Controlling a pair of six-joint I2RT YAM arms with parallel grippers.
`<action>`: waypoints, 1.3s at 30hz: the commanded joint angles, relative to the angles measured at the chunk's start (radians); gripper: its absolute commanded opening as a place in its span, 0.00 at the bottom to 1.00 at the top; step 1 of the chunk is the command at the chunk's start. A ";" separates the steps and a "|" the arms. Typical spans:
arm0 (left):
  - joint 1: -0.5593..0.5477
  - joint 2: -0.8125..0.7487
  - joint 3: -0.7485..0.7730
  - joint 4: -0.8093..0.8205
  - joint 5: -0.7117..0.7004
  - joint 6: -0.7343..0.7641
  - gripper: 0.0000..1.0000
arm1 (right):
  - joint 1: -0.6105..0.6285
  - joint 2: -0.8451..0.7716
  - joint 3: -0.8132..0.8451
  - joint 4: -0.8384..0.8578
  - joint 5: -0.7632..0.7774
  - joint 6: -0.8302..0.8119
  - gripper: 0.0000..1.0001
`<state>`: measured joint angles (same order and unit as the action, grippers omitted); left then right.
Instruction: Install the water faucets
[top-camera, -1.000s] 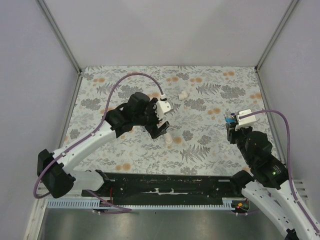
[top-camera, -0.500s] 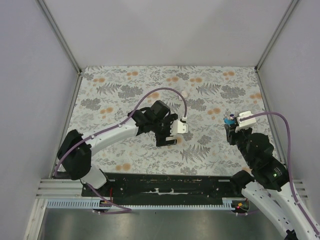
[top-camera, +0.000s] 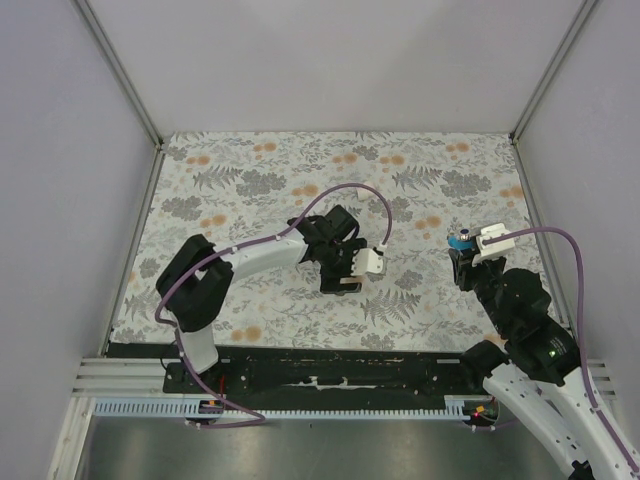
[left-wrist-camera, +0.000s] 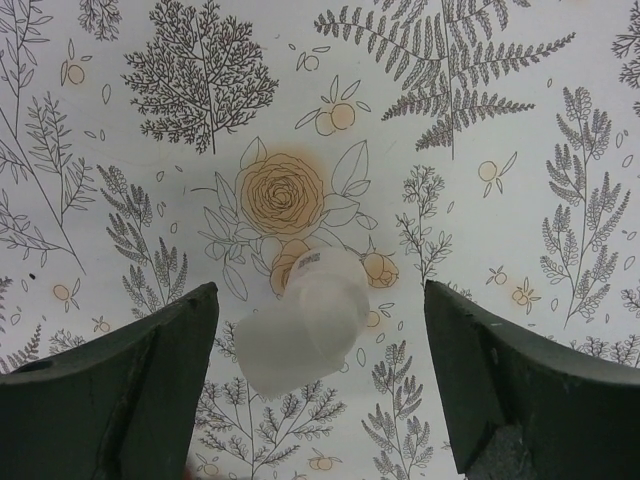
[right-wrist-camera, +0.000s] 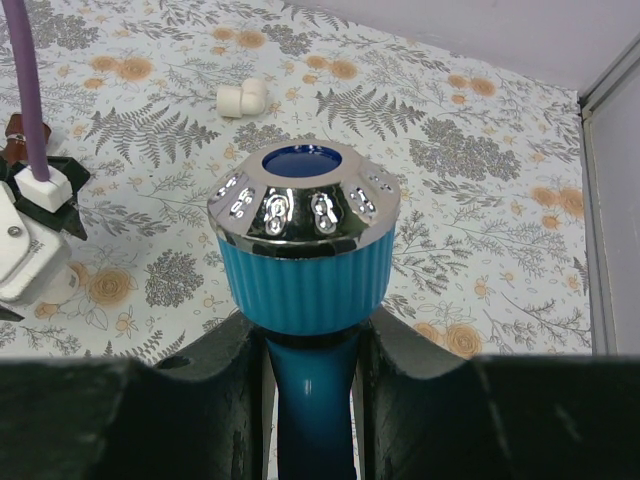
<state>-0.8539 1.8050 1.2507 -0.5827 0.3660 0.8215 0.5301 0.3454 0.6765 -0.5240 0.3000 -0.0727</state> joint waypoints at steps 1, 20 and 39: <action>-0.007 0.022 0.041 -0.014 -0.027 0.047 0.88 | -0.001 -0.011 -0.005 0.058 -0.012 -0.012 0.00; -0.013 -0.009 0.004 -0.077 -0.079 -0.093 0.86 | -0.001 -0.006 -0.006 0.062 -0.018 -0.012 0.00; -0.027 -0.133 -0.118 -0.109 -0.009 -0.297 0.80 | -0.001 -0.020 -0.008 0.062 -0.018 -0.012 0.00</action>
<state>-0.8684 1.7420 1.1656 -0.6865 0.3019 0.6170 0.5301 0.3378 0.6678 -0.5156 0.2863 -0.0727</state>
